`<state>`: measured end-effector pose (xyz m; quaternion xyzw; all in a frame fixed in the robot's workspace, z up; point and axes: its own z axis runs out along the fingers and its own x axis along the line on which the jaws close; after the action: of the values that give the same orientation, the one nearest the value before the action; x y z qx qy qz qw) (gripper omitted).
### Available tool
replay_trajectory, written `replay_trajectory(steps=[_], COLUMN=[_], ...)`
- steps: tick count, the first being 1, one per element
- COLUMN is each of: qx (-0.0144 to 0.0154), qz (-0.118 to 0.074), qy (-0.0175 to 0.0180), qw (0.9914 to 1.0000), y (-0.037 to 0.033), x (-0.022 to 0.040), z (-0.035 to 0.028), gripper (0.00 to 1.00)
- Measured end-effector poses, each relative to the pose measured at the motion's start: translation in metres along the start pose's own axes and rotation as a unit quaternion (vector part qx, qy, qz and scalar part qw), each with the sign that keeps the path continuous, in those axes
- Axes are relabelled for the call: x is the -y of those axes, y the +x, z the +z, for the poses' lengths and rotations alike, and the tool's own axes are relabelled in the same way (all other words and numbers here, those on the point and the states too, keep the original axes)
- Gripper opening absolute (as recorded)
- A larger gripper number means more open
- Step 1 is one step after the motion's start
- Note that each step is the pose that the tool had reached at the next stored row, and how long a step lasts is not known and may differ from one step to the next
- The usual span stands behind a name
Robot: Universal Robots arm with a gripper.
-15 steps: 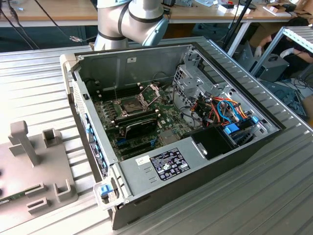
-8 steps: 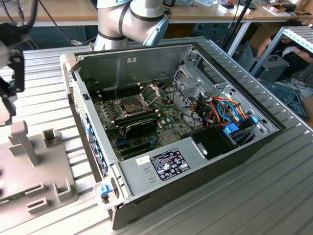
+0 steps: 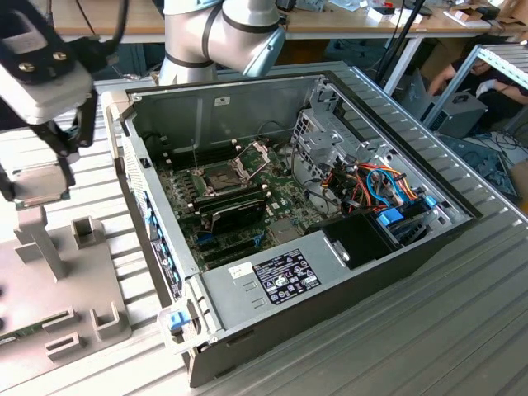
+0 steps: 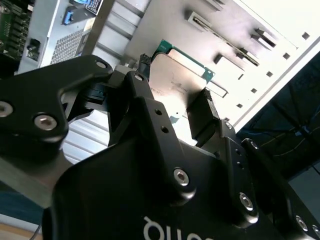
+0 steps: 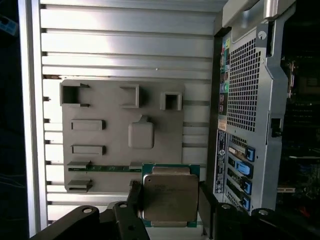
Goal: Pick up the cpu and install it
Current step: 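Pick up the cpu and move it towards the insertion slot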
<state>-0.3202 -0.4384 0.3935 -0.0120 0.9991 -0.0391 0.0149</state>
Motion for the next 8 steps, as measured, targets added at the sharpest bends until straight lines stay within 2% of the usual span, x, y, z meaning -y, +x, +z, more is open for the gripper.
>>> replay_trajectory(steps=[3,8], qx=[-0.0001,0.0000], qz=[0.000,0.000], qy=[0.0001,0.0001], qw=[1.00000,1.00000], y=[-0.0155,-0.0375], x=[0.0003,0.0009], z=[0.0004,0.0011], gripper=[0.55,0.55])
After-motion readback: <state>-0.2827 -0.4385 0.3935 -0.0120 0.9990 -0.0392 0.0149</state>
